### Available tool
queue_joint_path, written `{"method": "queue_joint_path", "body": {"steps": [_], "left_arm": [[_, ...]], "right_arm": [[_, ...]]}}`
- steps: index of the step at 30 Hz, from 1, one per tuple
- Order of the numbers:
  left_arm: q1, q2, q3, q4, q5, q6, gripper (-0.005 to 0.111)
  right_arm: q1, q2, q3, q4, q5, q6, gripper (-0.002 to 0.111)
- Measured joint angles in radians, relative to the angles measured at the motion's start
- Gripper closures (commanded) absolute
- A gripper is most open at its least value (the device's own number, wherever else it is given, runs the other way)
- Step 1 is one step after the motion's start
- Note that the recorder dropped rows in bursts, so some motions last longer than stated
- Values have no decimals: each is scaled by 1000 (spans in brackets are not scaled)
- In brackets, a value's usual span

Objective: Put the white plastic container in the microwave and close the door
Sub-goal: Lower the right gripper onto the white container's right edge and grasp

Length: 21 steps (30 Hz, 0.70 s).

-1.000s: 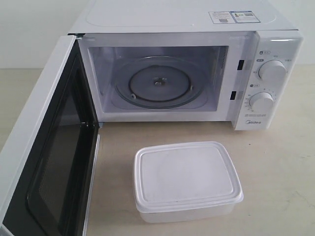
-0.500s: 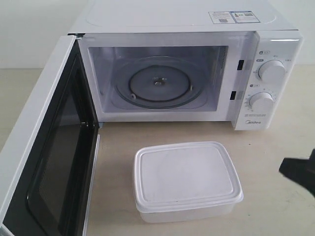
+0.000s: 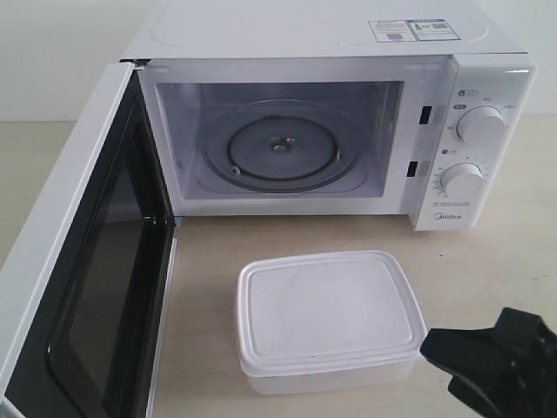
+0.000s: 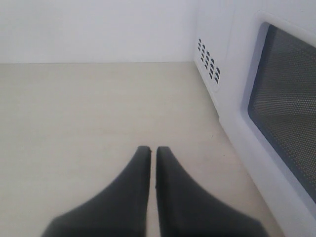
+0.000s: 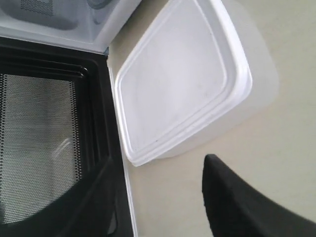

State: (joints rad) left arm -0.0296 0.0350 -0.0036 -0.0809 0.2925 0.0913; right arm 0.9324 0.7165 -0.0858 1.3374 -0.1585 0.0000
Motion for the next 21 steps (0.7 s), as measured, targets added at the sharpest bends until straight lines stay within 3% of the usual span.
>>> {"method": "queue_joint_path", "body": {"steps": [6, 9, 21], "left_arm": [[0, 0, 0, 0, 0, 0, 102], [0, 0, 0, 0, 0, 0, 102], [0, 0, 0, 0, 0, 0, 102]], "right_arm": [[176, 168, 0, -62, -164, 186, 60], [239, 252, 0, -181, -242, 369, 60], [273, 660, 0, -720, -593, 1118, 60]]}}
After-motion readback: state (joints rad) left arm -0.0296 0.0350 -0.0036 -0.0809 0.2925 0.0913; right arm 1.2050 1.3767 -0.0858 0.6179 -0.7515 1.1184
